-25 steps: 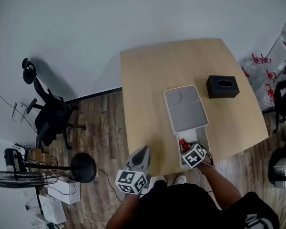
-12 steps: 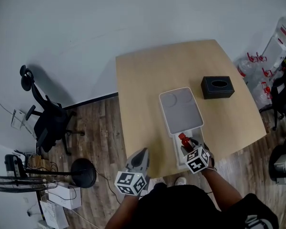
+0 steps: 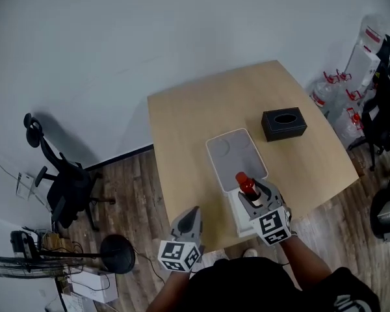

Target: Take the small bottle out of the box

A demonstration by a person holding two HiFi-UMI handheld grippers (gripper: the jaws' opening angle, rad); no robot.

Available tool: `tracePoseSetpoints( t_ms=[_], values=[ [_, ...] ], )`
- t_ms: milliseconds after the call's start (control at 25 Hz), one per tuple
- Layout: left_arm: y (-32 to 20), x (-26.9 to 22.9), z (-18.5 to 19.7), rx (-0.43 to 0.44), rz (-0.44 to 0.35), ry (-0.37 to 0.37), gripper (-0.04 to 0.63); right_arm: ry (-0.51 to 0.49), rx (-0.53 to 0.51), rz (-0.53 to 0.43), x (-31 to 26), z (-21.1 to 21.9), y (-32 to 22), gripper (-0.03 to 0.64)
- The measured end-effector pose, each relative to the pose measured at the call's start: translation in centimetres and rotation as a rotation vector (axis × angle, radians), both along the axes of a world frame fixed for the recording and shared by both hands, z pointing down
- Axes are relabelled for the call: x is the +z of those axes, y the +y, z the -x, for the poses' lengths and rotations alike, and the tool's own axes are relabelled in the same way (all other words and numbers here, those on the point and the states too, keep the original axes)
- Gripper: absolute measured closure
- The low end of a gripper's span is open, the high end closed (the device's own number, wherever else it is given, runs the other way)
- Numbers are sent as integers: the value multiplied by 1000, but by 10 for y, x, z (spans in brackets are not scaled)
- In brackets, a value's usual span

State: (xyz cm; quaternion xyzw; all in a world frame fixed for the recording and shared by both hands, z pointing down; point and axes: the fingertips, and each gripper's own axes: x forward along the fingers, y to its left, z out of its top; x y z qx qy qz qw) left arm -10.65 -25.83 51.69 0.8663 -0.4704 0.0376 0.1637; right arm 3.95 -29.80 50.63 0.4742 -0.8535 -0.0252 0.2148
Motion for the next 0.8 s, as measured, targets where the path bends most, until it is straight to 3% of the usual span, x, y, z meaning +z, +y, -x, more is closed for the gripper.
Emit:
tracePoseSetpoints(
  t_ms=[280,360,440,520,800],
  values=[
    [-3,-18,-9,-1,-69,-52,586,-103,-89,-349,-97,4,19,382],
    [-4,-23,-9,-1,-84,-53,586,-192,-105,-410,-122,6,29,382],
    [-5,-30,-11,4,-103,-56,586,-339,-85,-432,-144,6,36,382],
    [-9,-38,-13,1,-128,-64,586,-399,-79,-418,-155,3,40,382],
    [-14,-58,-8,-30,-186,-72,586,-407,-39,-441,-168,-7,50,387]
  ],
)
